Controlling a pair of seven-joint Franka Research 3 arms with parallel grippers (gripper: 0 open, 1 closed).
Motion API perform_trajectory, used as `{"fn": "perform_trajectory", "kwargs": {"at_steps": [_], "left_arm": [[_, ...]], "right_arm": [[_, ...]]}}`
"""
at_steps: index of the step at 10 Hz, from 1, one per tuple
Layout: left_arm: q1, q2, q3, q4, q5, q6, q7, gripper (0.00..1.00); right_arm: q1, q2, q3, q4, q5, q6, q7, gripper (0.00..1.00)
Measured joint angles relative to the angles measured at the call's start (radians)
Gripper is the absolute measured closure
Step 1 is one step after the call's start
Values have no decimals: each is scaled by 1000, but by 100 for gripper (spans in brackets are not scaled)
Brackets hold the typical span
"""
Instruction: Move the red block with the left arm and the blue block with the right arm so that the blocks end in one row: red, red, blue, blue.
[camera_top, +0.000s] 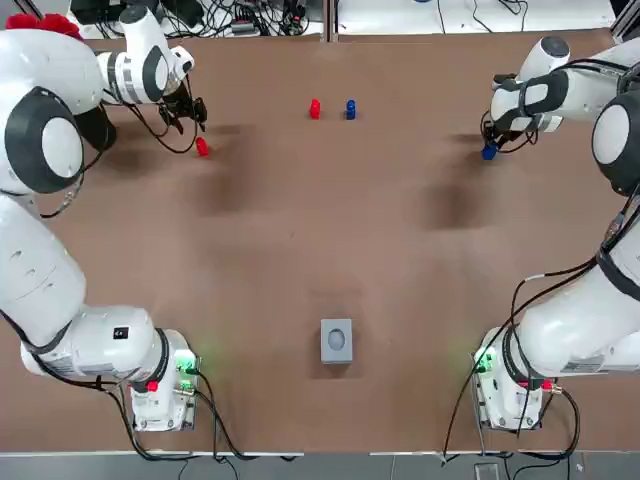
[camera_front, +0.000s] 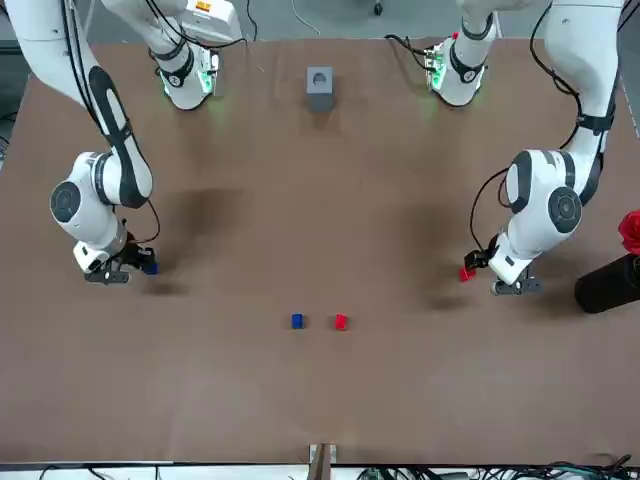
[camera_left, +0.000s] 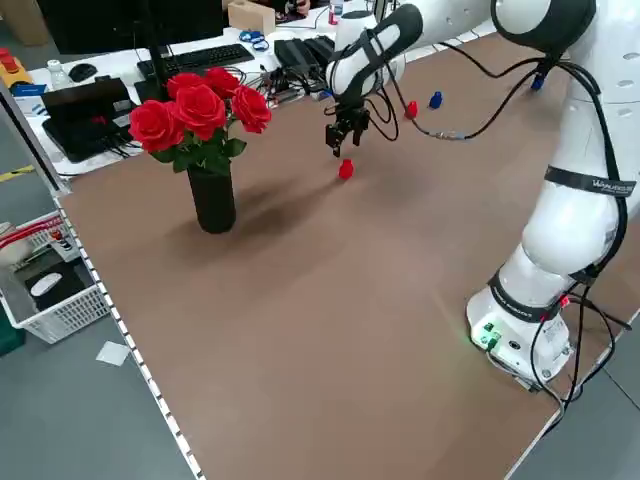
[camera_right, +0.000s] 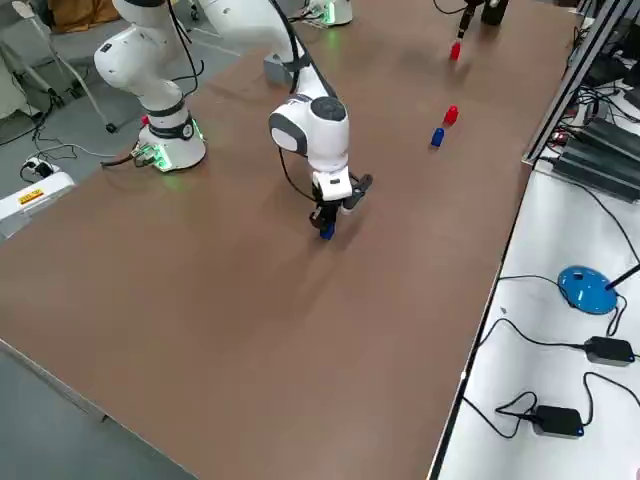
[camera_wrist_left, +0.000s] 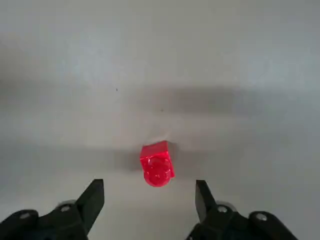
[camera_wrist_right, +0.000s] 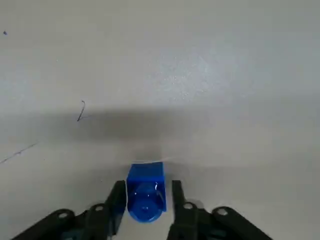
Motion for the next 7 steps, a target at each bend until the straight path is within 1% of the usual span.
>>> {"fn": "perform_trajectory", "kwargs": {"at_steps": [1, 2, 3, 5, 6, 7], "left_arm": [[0, 7, 0, -2, 0, 3, 0, 20], [0, 17, 0, -4, 0, 18, 0, 24], [-1, 26, 0, -4, 0, 33, 0, 25], [-2, 44, -1, -4, 0, 45, 0, 27], [-4, 55, -1, -4, 0, 58, 0, 31], [-8, 66, -1, -4, 0, 69, 0, 32]], "right_arm": [[0, 0, 0, 0, 0, 0, 0, 58], [0, 1, 0, 0, 2, 0, 0, 63], [0, -2, 0, 5, 5, 0, 0, 69], [0, 1, 0, 6, 6, 0, 0, 70], [0, 1, 0, 6, 6, 0, 0, 70], [0, 1, 0, 6, 8, 0, 0, 70]]}}
